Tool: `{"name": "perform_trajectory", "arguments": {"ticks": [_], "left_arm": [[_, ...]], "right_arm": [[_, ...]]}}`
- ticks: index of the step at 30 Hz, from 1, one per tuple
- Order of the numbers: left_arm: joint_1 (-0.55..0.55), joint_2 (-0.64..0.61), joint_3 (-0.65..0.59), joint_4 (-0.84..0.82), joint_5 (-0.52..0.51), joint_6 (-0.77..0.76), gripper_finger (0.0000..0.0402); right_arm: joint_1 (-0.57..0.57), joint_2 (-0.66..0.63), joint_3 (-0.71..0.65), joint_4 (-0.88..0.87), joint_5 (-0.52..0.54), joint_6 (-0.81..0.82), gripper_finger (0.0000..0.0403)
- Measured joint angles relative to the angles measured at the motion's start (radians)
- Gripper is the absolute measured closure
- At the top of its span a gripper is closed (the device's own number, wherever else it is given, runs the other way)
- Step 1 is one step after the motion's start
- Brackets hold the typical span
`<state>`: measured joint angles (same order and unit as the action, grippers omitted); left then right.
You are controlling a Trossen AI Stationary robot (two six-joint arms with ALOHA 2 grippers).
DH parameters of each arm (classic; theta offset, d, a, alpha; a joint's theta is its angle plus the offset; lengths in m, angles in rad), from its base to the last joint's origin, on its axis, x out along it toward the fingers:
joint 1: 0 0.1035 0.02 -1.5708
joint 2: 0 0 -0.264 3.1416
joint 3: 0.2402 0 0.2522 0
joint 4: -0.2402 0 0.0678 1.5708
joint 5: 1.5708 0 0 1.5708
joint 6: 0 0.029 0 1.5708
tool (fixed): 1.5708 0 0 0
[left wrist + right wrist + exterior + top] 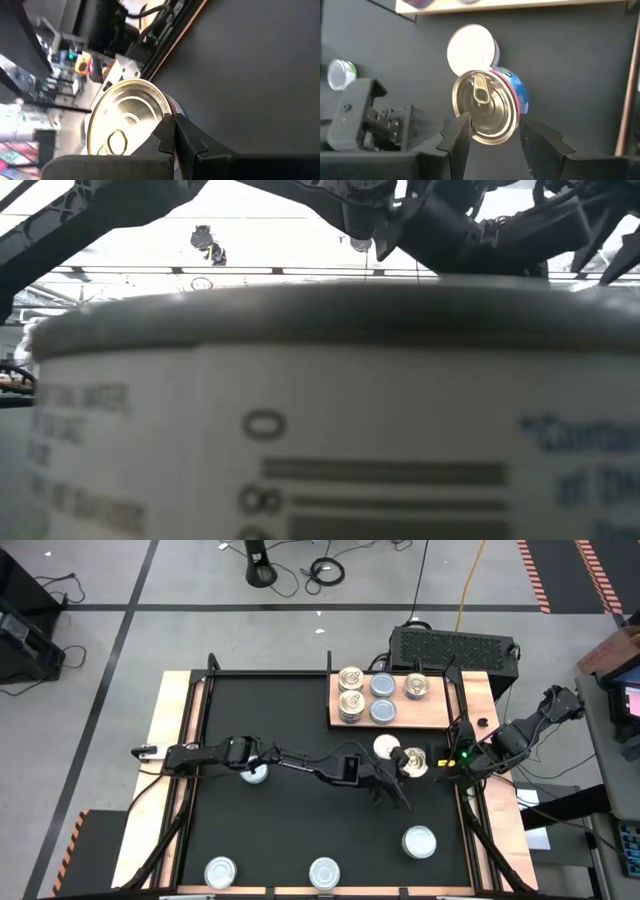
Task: Stack canned seafood by type on shelf
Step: Put the blue pink tuna can on the shelf aligned with the other blue pink tuna can
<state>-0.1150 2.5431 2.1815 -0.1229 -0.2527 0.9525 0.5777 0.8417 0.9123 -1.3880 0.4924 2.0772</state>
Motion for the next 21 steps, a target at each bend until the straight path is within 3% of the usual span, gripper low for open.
{"name": "perform_trajectory", "arguments": {"ticks": [7,12,21], "left_arm": [[0.055,-0.001,0.000,0.001,-0.019,-0.047,0.0401],[0.102,-0.001,0.000,0.005,-0.016,-0.056,0.0401],[0.194,-0.001,0.000,0.093,0.060,-0.003,0.0402]], "right_arm": [[0.000,0.000,0.000,0.002,0.015,-0.013,0.0243],[0.000,-0.001,0.000,0.004,0.091,-0.011,0.0243],[-0.022,-0.002,0.000,-0.012,0.165,0.038,0.0243]]}}
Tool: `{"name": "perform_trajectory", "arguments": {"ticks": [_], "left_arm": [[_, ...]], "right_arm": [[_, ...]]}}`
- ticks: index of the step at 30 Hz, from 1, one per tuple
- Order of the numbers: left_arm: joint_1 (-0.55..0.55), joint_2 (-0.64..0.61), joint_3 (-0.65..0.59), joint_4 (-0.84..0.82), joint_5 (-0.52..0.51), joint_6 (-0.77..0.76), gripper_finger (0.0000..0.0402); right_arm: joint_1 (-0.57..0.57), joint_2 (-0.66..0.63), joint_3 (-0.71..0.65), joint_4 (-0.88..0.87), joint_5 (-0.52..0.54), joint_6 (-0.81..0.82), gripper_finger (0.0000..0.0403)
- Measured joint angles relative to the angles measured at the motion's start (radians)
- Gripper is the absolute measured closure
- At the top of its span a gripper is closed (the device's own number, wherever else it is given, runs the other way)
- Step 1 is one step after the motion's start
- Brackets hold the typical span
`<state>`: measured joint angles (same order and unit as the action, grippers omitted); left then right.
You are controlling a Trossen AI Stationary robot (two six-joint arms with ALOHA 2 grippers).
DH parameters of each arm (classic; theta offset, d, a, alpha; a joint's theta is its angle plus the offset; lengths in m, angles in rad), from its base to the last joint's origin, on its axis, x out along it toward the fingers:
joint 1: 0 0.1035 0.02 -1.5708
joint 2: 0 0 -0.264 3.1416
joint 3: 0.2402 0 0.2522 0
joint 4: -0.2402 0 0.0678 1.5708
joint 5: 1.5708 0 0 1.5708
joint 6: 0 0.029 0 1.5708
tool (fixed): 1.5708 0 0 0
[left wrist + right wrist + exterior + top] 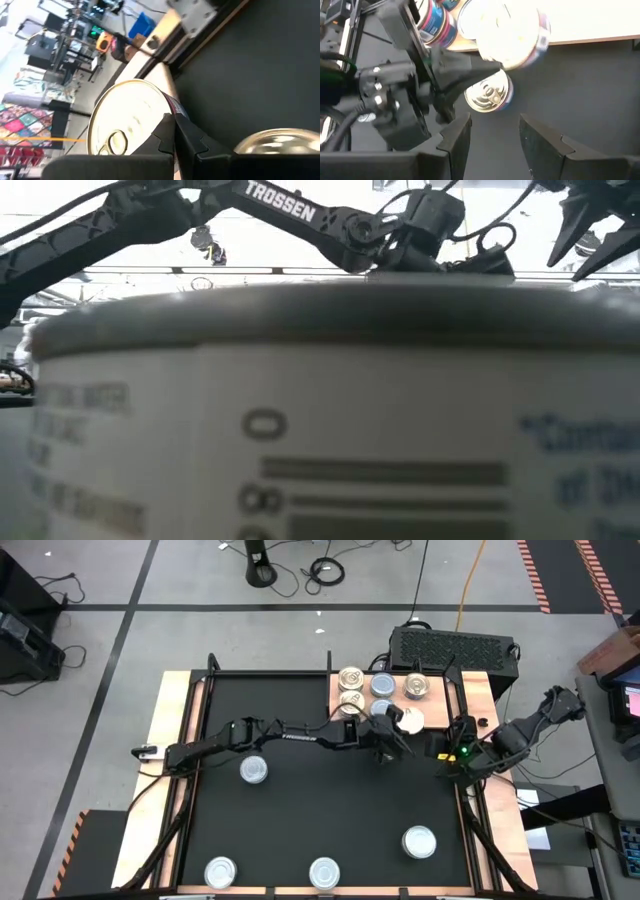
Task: Stack canned seafood by type on shelf
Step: Put the blue pink tuna can on the shelf aligned with the other blue pink tuna can
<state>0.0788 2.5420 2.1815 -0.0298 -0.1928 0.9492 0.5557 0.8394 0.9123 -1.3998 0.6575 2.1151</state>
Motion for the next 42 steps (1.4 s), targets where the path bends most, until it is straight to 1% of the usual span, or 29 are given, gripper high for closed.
{"name": "perform_trajectory", "arguments": {"ticks": [4,8,12,17,20,23,27,31,36,42], "left_arm": [[0.036,-0.002,0.000,0.017,-0.009,-0.007,0.0402],[0.058,-0.002,0.009,0.033,-0.015,-0.055,0.0402],[0.065,-0.005,0.028,0.053,0.026,-0.079,0.0402],[0.075,-0.005,0.028,0.056,0.036,-0.088,0.0402],[0.094,-0.005,0.028,0.068,0.040,-0.130,0.0402],[0.113,-0.005,0.028,0.065,0.072,-0.178,0.0401],[0.126,-0.004,0.028,0.077,0.170,-0.230,0.0401],[0.122,0.004,0.028,0.081,0.224,-0.263,0.0401],[0.115,0.035,0.027,0.111,0.231,-0.267,0.0401],[0.111,0.069,0.031,0.096,0.233,-0.271,0.0401]], "right_arm": [[-0.021,0.000,0.000,0.000,0.000,-0.005,0.0243],[-0.035,0.000,0.000,0.000,0.000,-0.011,0.0243],[-0.040,0.000,0.000,0.000,-0.001,-0.013,0.0243],[-0.040,0.000,0.000,0.003,-0.002,-0.013,0.0243],[-0.040,0.000,0.000,0.003,-0.003,-0.009,0.0243],[-0.040,0.000,0.000,0.010,-0.003,-0.008,0.0243],[-0.040,0.000,0.000,0.011,-0.003,-0.007,0.0243],[-0.040,0.000,0.000,0.013,-0.003,-0.006,0.0243],[-0.040,0.000,0.000,0.019,-0.003,-0.006,0.0243],[-0.040,0.002,0.000,0.020,0.000,-0.006,0.0243]]}}
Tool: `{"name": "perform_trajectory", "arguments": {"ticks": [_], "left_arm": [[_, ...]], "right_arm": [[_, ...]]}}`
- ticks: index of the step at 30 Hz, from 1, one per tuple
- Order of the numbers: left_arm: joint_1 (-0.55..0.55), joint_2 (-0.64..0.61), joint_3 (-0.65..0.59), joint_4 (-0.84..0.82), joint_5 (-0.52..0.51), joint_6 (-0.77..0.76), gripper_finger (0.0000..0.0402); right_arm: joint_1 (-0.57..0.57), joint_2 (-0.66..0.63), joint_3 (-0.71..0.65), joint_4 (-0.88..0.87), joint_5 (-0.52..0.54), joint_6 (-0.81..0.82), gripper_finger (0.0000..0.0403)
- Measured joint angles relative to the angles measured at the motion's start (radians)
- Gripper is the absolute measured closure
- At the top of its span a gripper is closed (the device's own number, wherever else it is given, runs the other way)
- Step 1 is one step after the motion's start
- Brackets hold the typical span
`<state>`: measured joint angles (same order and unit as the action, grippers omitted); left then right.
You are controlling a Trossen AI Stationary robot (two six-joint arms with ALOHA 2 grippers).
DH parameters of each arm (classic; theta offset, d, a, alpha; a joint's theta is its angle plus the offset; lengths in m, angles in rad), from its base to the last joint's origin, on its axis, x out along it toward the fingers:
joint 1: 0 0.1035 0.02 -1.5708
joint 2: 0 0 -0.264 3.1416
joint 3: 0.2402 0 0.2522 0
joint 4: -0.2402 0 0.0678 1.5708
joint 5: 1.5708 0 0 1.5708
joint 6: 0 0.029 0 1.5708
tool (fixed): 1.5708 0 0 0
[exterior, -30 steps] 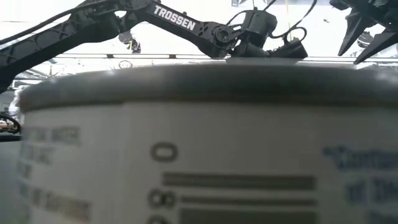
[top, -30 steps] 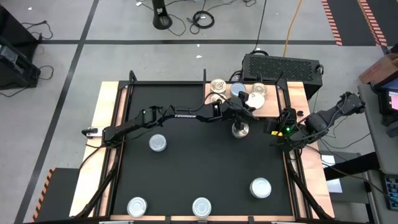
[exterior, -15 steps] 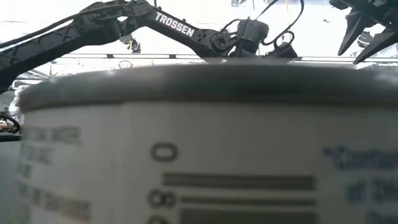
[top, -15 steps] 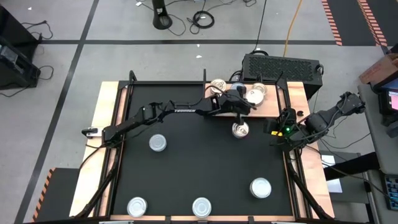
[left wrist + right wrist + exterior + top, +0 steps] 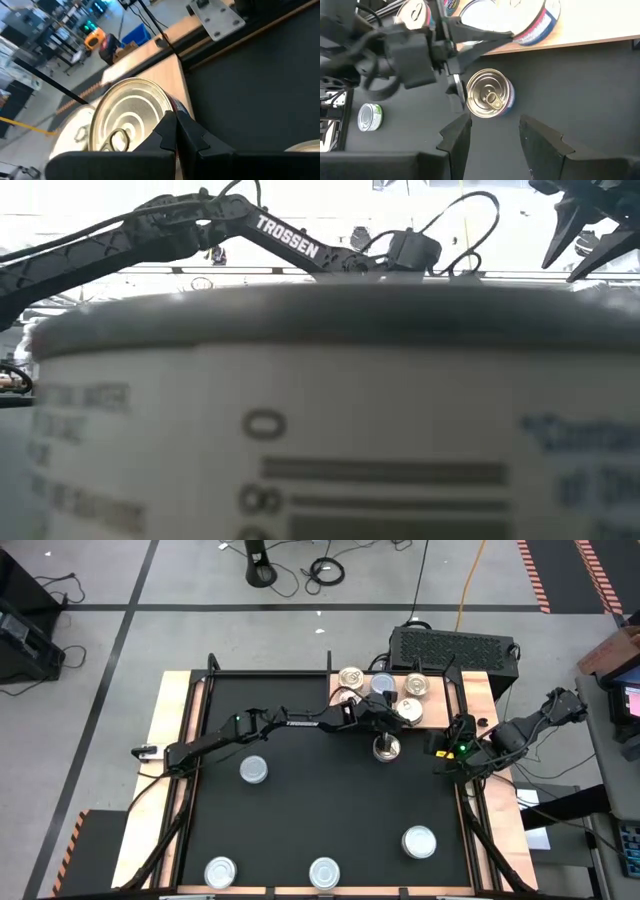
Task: Stack canned seafood by type on shelf
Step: Put the blue pink tuna can on the shelf aligned with the other blue pink tuna can
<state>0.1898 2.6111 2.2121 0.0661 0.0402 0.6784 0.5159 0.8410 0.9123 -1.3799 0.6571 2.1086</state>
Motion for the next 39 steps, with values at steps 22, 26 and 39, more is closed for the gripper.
{"name": "perform_trajectory", "arguments": {"ticks": [22,26,39], "left_arm": [[-0.020,0.090,0.145,-0.018,-0.083,0.008,0.0366],[-0.019,0.090,0.145,-0.019,-0.086,0.008,0.0351],[-0.062,-0.095,0.144,-0.339,-0.183,-0.129,0.0345]], "right_arm": [[0.000,0.000,0.000,0.036,-0.003,-0.026,0.0243],[0.000,0.000,0.000,0.037,-0.003,-0.031,0.0243],[-0.007,0.000,0.000,0.036,-0.004,-0.055,0.0246]]}}
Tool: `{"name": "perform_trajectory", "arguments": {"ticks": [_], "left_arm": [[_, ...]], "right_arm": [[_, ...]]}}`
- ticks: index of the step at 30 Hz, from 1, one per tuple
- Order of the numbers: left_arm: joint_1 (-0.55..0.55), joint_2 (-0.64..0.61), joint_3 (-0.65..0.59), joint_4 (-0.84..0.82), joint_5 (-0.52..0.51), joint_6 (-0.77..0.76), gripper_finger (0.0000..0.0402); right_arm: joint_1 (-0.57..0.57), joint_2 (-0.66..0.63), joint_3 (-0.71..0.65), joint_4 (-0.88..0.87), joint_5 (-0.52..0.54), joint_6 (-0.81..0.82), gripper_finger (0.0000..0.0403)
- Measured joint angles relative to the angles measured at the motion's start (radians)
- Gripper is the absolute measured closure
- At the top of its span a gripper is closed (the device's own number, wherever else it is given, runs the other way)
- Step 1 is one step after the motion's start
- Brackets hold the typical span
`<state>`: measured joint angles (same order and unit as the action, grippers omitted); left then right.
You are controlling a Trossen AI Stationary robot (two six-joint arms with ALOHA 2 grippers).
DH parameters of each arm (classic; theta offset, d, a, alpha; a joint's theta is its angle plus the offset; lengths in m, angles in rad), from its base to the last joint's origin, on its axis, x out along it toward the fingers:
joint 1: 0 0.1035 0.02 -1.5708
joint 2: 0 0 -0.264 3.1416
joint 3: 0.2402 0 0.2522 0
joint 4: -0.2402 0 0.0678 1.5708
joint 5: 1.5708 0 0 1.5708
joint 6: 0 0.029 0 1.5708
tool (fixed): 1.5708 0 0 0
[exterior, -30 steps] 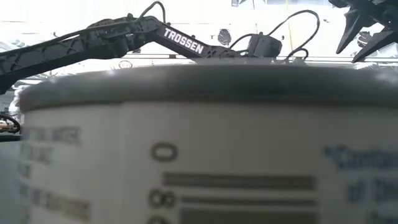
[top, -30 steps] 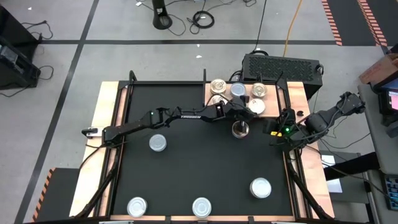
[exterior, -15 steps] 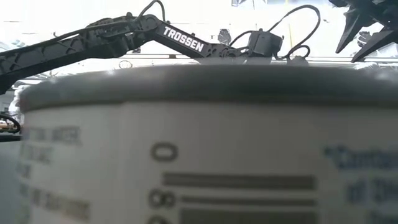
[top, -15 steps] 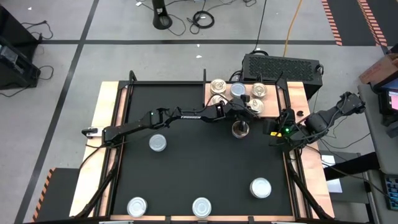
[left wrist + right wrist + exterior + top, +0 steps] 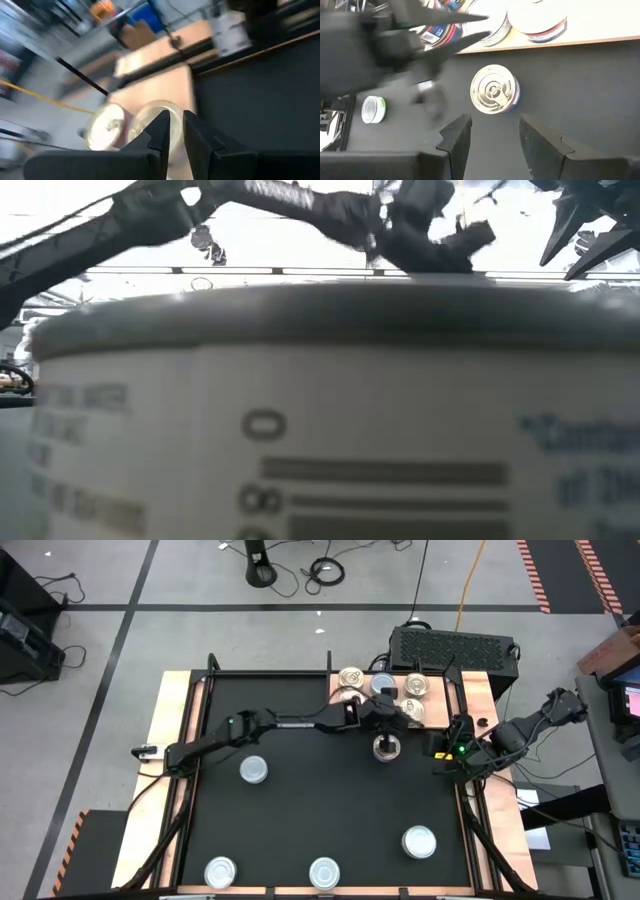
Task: Stack canned seafood by type on shelf
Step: Put the blue pink tuna can on the shelf aligned with the other blue pink tuna can
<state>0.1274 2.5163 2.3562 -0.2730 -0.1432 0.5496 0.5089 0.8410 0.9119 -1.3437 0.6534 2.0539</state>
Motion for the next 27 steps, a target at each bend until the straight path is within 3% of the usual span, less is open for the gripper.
{"name": "perform_trajectory", "arguments": {"ticks": [4,9,12,16,22,27], "left_arm": [[0.015,-0.145,-0.001,-0.259,0.086,-0.134,0.0350],[0.059,-0.356,-0.002,-0.438,-0.057,-0.148,0.0380],[0.090,-0.472,-0.004,-0.485,-0.075,-0.158,0.0397],[0.138,-0.599,-0.004,-0.545,-0.077,-0.223,0.0398],[0.217,-0.676,-0.005,-0.697,-0.029,-0.280,0.0400],[0.263,-0.685,-0.047,-0.738,0.089,-0.315,0.0400]], "right_arm": [[-0.041,-0.001,0.000,0.033,0.009,-0.083,0.0265],[-0.171,0.003,0.033,0.124,0.030,-0.332,0.0304],[-0.289,0.016,0.064,0.206,0.013,-0.548,0.0336],[-0.473,0.058,0.101,0.323,-0.098,-0.834,0.0389],[-0.770,0.205,0.117,0.338,-0.361,-1.124,0.0402],[-0.922,0.306,0.117,0.323,-0.393,-1.280,0.0402]]}}
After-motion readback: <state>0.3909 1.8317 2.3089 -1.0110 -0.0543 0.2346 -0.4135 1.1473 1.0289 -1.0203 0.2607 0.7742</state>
